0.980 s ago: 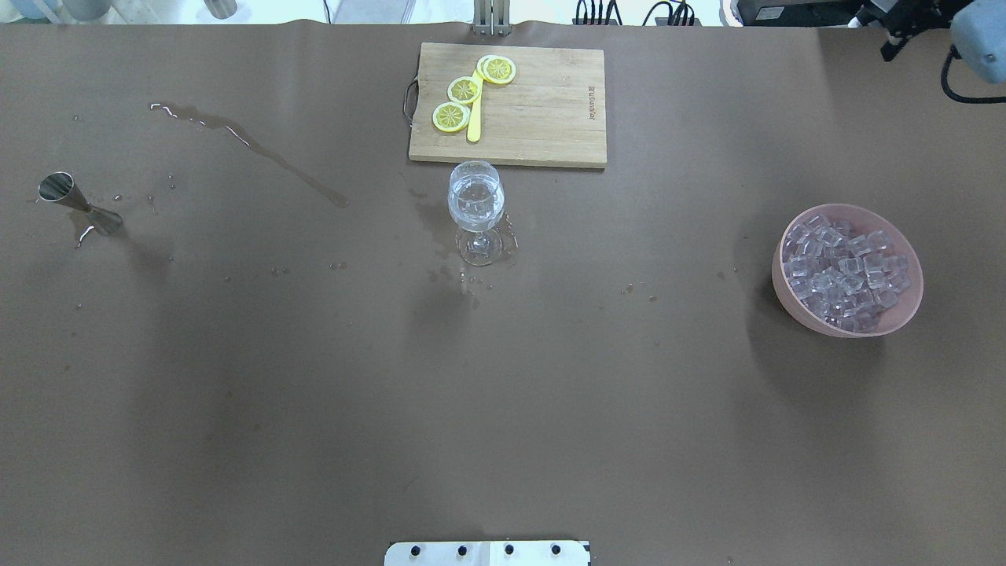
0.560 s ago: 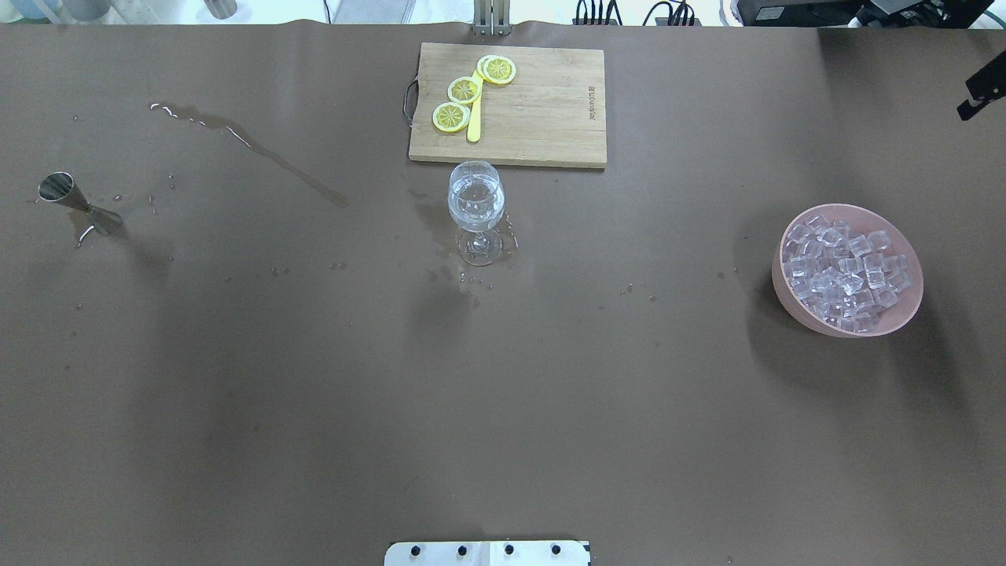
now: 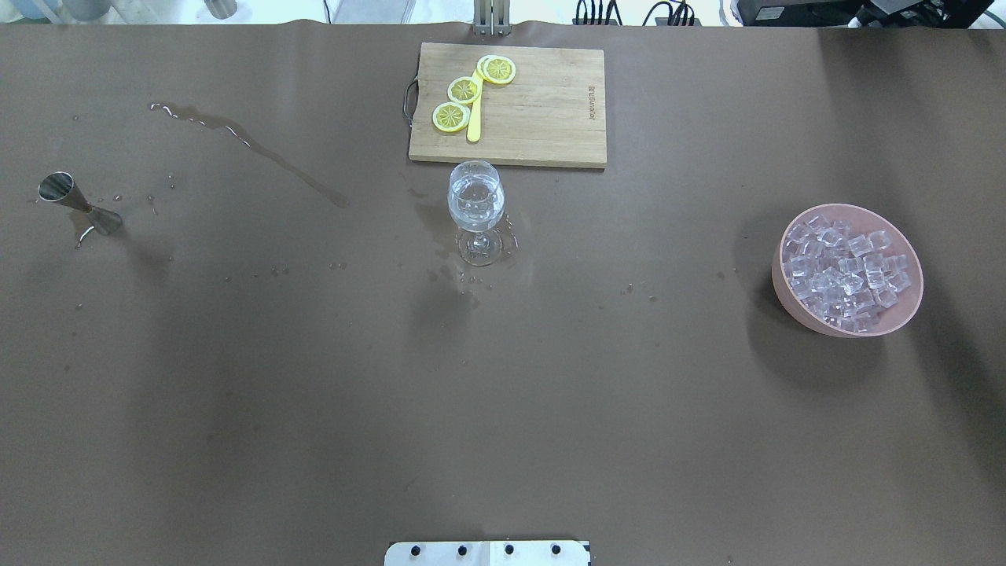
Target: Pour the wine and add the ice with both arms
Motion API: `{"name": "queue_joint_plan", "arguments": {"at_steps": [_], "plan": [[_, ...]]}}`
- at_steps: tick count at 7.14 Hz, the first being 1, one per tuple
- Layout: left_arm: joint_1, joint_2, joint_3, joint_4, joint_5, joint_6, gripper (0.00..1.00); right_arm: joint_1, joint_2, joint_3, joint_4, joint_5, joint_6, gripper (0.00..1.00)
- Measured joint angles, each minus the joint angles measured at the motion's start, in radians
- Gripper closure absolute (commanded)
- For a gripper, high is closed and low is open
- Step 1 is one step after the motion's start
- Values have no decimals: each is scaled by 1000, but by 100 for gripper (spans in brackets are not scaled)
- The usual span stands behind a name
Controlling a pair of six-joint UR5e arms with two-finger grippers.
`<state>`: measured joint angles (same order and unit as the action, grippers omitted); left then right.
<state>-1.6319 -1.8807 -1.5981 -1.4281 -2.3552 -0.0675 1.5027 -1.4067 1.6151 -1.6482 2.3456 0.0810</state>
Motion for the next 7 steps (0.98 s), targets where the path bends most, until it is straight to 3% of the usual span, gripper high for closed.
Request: {"name": "queue_joint_plan", "arguments": {"at_steps": [2,7], "plan": [[0,0,1,0,0,0,2,2,-33,47,-3,-1,9,1],[0,0,2,0,-1,0,2,2,-47,58,-4,-12,11,1]]}}
